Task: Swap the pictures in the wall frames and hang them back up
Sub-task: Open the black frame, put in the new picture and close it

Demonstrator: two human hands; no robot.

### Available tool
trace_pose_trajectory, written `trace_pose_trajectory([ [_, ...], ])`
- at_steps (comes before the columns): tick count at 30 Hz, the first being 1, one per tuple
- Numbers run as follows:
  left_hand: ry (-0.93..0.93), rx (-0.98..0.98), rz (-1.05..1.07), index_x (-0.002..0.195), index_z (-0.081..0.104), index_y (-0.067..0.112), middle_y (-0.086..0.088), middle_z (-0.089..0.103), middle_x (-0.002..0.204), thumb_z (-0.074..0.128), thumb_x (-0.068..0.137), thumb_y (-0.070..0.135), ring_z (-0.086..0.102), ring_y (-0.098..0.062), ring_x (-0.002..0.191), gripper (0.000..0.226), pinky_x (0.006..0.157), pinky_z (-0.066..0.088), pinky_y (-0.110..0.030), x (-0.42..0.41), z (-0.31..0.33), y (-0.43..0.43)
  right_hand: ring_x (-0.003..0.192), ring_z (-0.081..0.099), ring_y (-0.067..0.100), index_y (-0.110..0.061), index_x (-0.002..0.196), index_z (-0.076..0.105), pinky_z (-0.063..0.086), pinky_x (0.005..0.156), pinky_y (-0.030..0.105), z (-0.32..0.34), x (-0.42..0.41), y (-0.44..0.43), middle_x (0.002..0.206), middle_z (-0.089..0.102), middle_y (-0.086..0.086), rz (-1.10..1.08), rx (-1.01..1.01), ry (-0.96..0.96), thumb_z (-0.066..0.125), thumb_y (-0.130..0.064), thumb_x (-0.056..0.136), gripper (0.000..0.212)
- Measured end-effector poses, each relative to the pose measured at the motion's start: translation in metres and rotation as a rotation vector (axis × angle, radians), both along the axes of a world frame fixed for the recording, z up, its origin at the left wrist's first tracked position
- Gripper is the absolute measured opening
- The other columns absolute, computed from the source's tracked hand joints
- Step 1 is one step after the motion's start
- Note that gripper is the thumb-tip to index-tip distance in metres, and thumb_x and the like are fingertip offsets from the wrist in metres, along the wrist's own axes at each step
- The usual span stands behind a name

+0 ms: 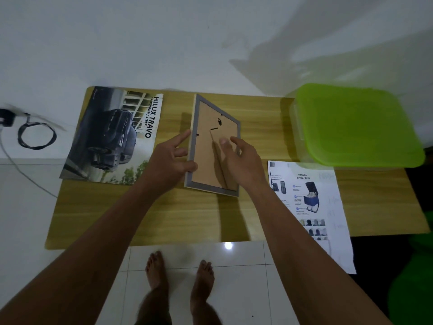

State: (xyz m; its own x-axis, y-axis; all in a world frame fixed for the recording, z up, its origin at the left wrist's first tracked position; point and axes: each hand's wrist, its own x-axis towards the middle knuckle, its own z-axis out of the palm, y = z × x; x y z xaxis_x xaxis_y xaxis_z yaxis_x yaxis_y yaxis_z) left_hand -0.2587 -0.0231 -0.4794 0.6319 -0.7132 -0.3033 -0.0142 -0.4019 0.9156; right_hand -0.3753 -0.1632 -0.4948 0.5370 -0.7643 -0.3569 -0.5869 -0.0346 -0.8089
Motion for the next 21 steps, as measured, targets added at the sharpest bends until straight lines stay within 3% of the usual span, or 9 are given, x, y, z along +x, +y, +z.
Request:
trace_pose_trajectory([
  [2, -0.105, -0.021, -0.039, 0.146, 0.041, 0.025, 0.003, 0.061, 0.126, 0.074, 0.073, 0.001, 0.062, -0.009, 0.111, 0.083, 0.075, 0.058, -0.026, -0.008, 0.012, -0.001, 0.133, 0.048, 0.015, -0.032, 0.145, 0.046, 0.04, 0.109, 0.04, 0.019, 0.007, 0.002, 0.147, 0.05, -0.003, 0.028, 0.061, -0.073, 0.048, -0.074, 0.086, 0.072],
  [4, -0.121, -0.097, -0.059, 0.14, 0.049, 0.026, 0.004, 0.064, 0.124, 0.072, 0.074, 0.001, 0.07, -0.009, 0.097, 0.074, 0.074, 0.06, -0.03, -0.02, 0.029, -0.005, 0.129, 0.052, 0.016, -0.036, 0.145, 0.044, 0.046, 0.105, 0.046, 0.039, 0.01, 0.003, 0.144, 0.053, -0.002, 0.013, 0.163, -0.153, 0.054, -0.08, 0.077, 0.081],
  [8, -0.157, -0.198, -0.134, 0.12, 0.062, 0.048, 0.016, 0.069, 0.115, 0.066, 0.074, 0.0, 0.071, -0.008, 0.095, 0.066, 0.076, 0.06, -0.032, -0.041, 0.055, -0.012, 0.112, 0.063, 0.016, -0.034, 0.143, 0.046, 0.058, 0.087, 0.049, 0.07, -0.002, -0.004, 0.129, 0.062, -0.005, -0.077, 0.383, -0.375, 0.068, -0.049, 0.087, 0.062],
  [11, -0.523, -0.047, -0.239, 0.132, 0.051, 0.048, 0.011, 0.075, 0.098, 0.063, 0.072, 0.019, 0.072, -0.012, 0.088, 0.068, 0.074, 0.058, -0.033, -0.055, 0.069, -0.015, 0.086, 0.067, 0.019, -0.028, 0.133, 0.056, 0.059, 0.068, 0.041, 0.084, -0.012, -0.007, 0.099, 0.067, 0.0, -0.144, 0.424, -0.522, 0.06, -0.023, 0.093, 0.04],
  [13, -0.815, 0.069, -0.294, 0.139, 0.046, 0.043, 0.006, 0.074, 0.091, 0.063, 0.077, 0.027, 0.07, -0.018, 0.081, 0.066, 0.07, 0.055, -0.033, -0.069, 0.077, -0.017, 0.076, 0.062, 0.021, -0.025, 0.126, 0.058, 0.054, 0.06, 0.035, 0.088, -0.019, -0.007, 0.092, 0.064, 0.006, -0.182, 0.38, -0.555, 0.053, -0.015, 0.091, 0.037],
  [15, -0.979, 0.129, -0.323, 0.142, 0.039, 0.041, 0.006, 0.072, 0.098, 0.059, 0.083, 0.034, 0.067, -0.018, 0.082, 0.063, 0.066, 0.052, -0.029, -0.082, 0.081, -0.02, 0.076, 0.06, 0.024, -0.022, 0.117, 0.061, 0.05, 0.056, 0.032, 0.091, -0.026, -0.006, 0.091, 0.066, 0.008, -0.216, 0.362, -0.584, 0.048, -0.012, 0.089, 0.032],
  [19, -1.015, 0.087, -0.32, 0.126, 0.05, 0.039, 0.012, 0.07, 0.105, 0.051, 0.091, 0.046, 0.067, -0.013, 0.09, 0.036, 0.068, 0.054, -0.03, -0.098, 0.086, -0.024, 0.071, 0.056, 0.019, -0.025, 0.08, 0.065, 0.044, 0.059, 0.03, 0.094, -0.035, -0.004, 0.074, 0.063, 0.0, -0.39, 0.4, -0.63, 0.043, -0.009, 0.091, 0.03],
  [21, -0.95, 0.005, -0.221, 0.118, 0.06, 0.037, 0.011, 0.073, 0.1, 0.051, 0.094, 0.042, 0.067, -0.011, 0.086, 0.026, 0.068, 0.054, -0.029, -0.097, 0.089, -0.021, 0.075, 0.054, 0.021, -0.024, 0.08, 0.065, 0.044, 0.066, 0.034, 0.094, -0.038, -0.004, 0.077, 0.061, 0.004, -0.44, 0.446, -0.657, 0.042, -0.009, 0.093, 0.031],
])
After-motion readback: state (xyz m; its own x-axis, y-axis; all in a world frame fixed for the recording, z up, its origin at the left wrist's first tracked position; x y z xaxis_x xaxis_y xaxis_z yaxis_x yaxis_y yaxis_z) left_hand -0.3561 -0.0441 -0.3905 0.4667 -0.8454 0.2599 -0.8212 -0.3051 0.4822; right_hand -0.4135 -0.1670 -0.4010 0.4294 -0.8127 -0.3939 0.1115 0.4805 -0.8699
